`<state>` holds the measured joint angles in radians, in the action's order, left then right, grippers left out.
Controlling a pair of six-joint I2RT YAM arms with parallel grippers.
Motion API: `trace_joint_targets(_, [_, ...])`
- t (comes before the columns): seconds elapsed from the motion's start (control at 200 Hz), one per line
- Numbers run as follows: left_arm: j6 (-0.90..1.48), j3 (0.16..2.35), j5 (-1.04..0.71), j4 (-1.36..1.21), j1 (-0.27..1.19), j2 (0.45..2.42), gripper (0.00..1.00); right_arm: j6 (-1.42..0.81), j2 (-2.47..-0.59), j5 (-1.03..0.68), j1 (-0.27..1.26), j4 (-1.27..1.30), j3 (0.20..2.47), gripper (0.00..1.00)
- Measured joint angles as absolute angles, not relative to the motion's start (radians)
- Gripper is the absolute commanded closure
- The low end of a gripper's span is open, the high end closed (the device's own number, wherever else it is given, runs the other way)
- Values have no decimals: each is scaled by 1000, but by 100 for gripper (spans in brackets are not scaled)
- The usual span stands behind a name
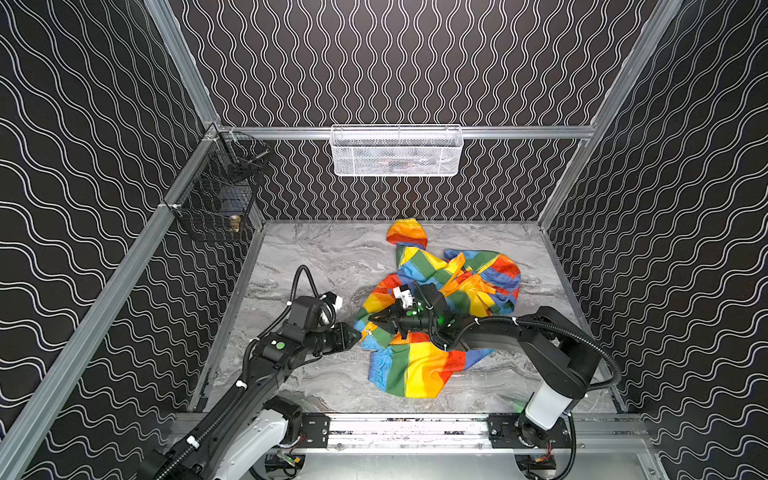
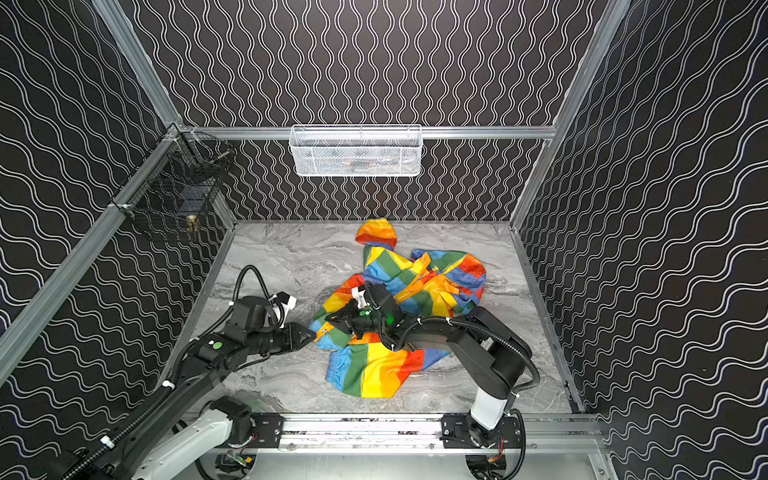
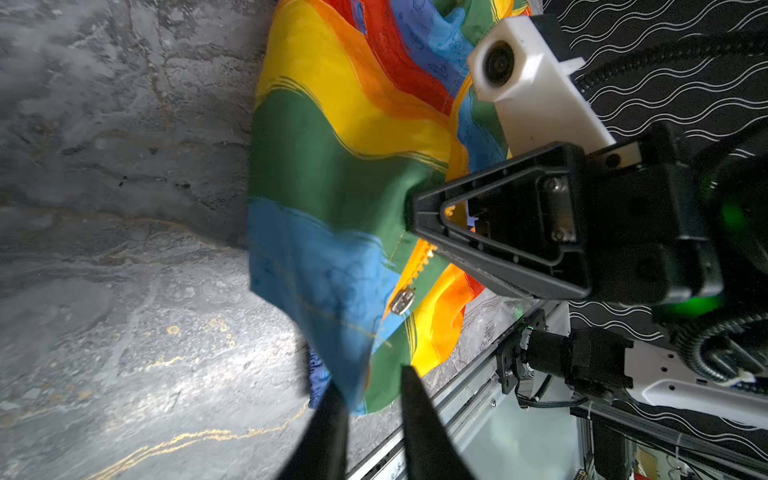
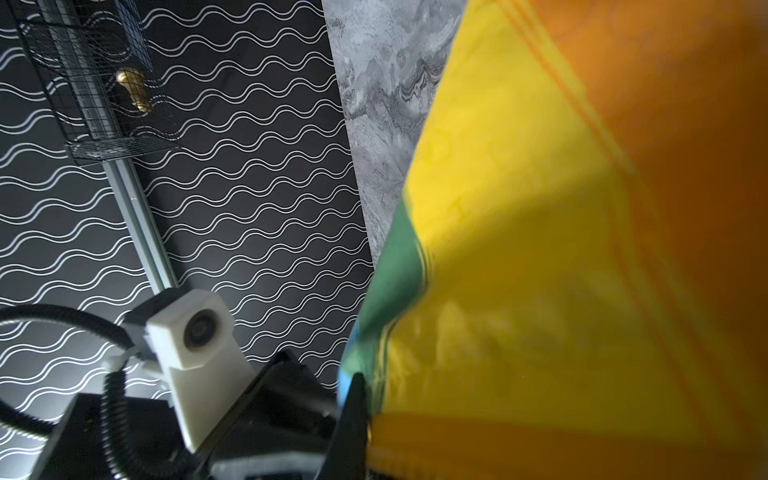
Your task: Zip up the jacket
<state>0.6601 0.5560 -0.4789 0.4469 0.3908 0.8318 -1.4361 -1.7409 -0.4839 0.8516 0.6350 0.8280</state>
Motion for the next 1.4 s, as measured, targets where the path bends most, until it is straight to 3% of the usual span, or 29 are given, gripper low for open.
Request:
trace_joint_targets(0.165, [715,468,-505,341,391,794,55,-1459,-1741,-484,852,662,826,100])
trace_joint_targets(0.891, [871,321,-534,28,391,735,56,-1541,-1747,-484,852,768,799,100])
trace_joint_targets(1.046, [897,286,-534,-32,391,735,61,-1556,-1747,-485,852,794,793,100])
trace_joint_targets(1.401, [938,261,-543,-131,391,717,85,-1563,-1747,-484,852,814,782,100])
